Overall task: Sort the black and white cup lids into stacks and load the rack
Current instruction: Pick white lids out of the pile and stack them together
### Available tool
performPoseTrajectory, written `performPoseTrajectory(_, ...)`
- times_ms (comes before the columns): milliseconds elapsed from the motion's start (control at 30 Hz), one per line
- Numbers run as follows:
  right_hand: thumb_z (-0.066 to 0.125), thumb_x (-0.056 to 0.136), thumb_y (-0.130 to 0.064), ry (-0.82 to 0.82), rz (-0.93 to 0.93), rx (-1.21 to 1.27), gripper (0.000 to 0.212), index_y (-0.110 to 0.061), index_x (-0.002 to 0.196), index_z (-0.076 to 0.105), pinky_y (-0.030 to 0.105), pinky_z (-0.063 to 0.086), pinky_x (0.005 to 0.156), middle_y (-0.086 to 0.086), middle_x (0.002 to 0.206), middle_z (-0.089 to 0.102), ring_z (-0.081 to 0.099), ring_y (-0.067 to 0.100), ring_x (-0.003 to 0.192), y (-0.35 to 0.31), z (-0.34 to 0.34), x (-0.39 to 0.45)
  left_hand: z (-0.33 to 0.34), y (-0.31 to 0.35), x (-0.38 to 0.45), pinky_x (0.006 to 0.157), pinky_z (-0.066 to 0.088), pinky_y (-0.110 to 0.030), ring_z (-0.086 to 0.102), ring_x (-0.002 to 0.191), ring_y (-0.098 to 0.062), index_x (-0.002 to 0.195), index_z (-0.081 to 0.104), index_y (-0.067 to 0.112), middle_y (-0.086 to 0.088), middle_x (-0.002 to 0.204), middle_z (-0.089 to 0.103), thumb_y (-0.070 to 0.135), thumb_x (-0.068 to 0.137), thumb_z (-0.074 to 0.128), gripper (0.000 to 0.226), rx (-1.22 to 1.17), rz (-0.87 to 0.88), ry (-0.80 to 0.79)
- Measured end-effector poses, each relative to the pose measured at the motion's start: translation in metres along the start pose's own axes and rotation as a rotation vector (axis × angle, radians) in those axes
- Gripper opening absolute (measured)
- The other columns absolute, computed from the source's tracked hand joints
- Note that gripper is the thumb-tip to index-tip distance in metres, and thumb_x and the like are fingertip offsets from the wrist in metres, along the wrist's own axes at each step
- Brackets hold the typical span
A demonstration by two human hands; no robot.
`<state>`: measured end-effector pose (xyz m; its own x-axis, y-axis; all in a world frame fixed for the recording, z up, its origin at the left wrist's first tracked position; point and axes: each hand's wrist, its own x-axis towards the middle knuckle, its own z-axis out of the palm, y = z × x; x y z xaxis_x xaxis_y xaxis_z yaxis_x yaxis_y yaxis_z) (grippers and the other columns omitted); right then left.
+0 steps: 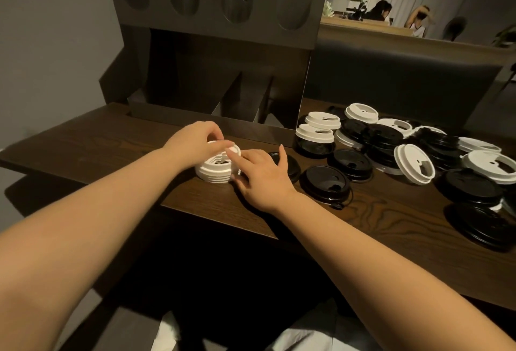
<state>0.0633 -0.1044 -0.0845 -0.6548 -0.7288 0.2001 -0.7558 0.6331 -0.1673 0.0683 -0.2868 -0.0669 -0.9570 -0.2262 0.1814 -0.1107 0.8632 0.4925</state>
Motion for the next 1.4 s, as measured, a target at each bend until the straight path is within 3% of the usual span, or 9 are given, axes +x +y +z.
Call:
performPoseTrajectory(167, 0.046, 0.097, -0.042, 0.065, 0.120, 0.018, 0.062, -0.018, 0.150, 0.024, 0.051, -0.015, 0.113, 0.002, 0.142, 0.047, 0.031, 0.018, 0.139, -0.002, -0.002, 0.000, -0.007, -0.012, -0.011, 0.085, 0.040, -0.029, 0.052, 0.107, -0.014, 0.121, 0.058, 0.019, 0.004, 0.116, 0.058, 0.047, 0.095, 0.049, 0.040, -0.336, -0.139, -0.127)
performPoseTrajectory(400, 0.042, 0.098, -0.045, 0.004, 0.082, 0.045, 0.051, -0.027, 0.145, 0.034, 0.053, -0.016, 0.111, 0.000, 0.138, 0.053, 0.030, 0.019, 0.140, -0.002, 0.001, -0.001, -0.024, -0.004, 0.002, 0.076, 0.042, -0.025, 0.056, 0.102, -0.014, 0.122, 0.060, 0.026, 0.002, 0.113, 0.063, 0.024, 0.081, 0.072, 0.043, 0.077, -0.114, -0.408)
performPoseTrajectory(500, 0.043, 0.098, -0.040, 0.048, 0.041, 0.127, 0.050, -0.022, 0.144, 0.036, 0.047, -0.010, 0.115, 0.002, 0.130, 0.058, 0.037, 0.019, 0.135, -0.002, 0.001, -0.006, -0.019, 0.011, 0.000, 0.072, 0.044, -0.025, 0.058, 0.100, -0.018, 0.121, 0.062, 0.016, -0.002, 0.107, 0.064, 0.021, 0.078, 0.075, 0.045, 0.239, -0.119, -0.349)
performPoseTrajectory(633, 0.048, 0.097, -0.032, 0.282, 0.114, 0.568, 0.053, -0.020, 0.146, 0.032, 0.033, 0.033, 0.107, 0.001, 0.130, 0.057, 0.048, 0.015, 0.122, 0.002, -0.002, -0.011, -0.019, 0.025, -0.011, 0.084, 0.041, -0.028, 0.054, 0.112, -0.021, 0.129, 0.054, 0.019, -0.003, 0.120, 0.059, 0.021, 0.077, 0.074, 0.056, 0.119, 0.088, 0.010)
performPoseTrajectory(800, 0.055, 0.095, -0.031, 0.407, 0.247, 0.949, 0.059, -0.027, 0.148, 0.030, 0.028, 0.043, 0.100, -0.016, 0.130, 0.051, 0.052, 0.002, 0.114, 0.005, -0.003, -0.012, -0.012, 0.052, -0.026, 0.097, 0.031, -0.026, 0.040, 0.129, -0.021, 0.142, 0.040, 0.019, -0.004, 0.140, 0.044, 0.022, 0.081, 0.072, 0.069, 0.019, 0.235, 0.275)
performPoseTrajectory(967, 0.050, 0.097, -0.026, 0.477, 0.246, 1.033, 0.056, -0.038, 0.147, 0.027, 0.048, 0.047, 0.100, -0.011, 0.145, 0.040, 0.049, 0.020, 0.126, 0.009, 0.001, -0.012, -0.003, 0.065, -0.028, 0.083, 0.038, -0.025, 0.053, 0.113, -0.019, 0.133, 0.044, 0.019, -0.002, 0.125, 0.054, 0.022, 0.079, 0.076, 0.063, -0.094, 0.123, 0.214)
performPoseTrajectory(1167, 0.042, 0.102, -0.028, 0.412, 0.243, 1.191, 0.050, -0.033, 0.148, 0.024, 0.032, 0.041, 0.103, -0.005, 0.146, 0.037, 0.041, 0.013, 0.130, 0.013, -0.007, -0.012, 0.002, 0.070, -0.036, 0.088, 0.043, -0.030, 0.053, 0.115, -0.022, 0.142, 0.036, 0.021, -0.006, 0.130, 0.054, 0.023, 0.084, 0.069, 0.067, 0.043, 0.134, 0.124)
performPoseTrajectory(1300, 0.042, 0.100, -0.034, 0.432, 0.294, 1.322, 0.033, -0.046, 0.131, 0.041, 0.053, 0.046, 0.099, -0.015, 0.131, 0.046, 0.046, 0.020, 0.128, 0.011, -0.008, -0.011, 0.003, 0.082, -0.039, 0.096, 0.043, -0.031, 0.050, 0.123, -0.024, 0.150, 0.024, 0.021, -0.007, 0.139, 0.048, 0.018, 0.087, 0.066, 0.076, 0.143, 0.130, 0.137)
performPoseTrajectory(1400, 0.042, 0.102, -0.022, 0.406, 0.312, 1.458, 0.026, -0.038, 0.123, 0.044, 0.047, 0.058, 0.080, -0.015, 0.115, 0.049, 0.055, 0.017, 0.108, 0.012, -0.013, -0.013, 0.002, 0.085, -0.039, 0.097, 0.044, -0.032, 0.049, 0.124, -0.024, 0.151, 0.022, 0.025, -0.006, 0.141, 0.048, 0.014, 0.087, 0.065, 0.078, 0.159, 0.122, 0.133)
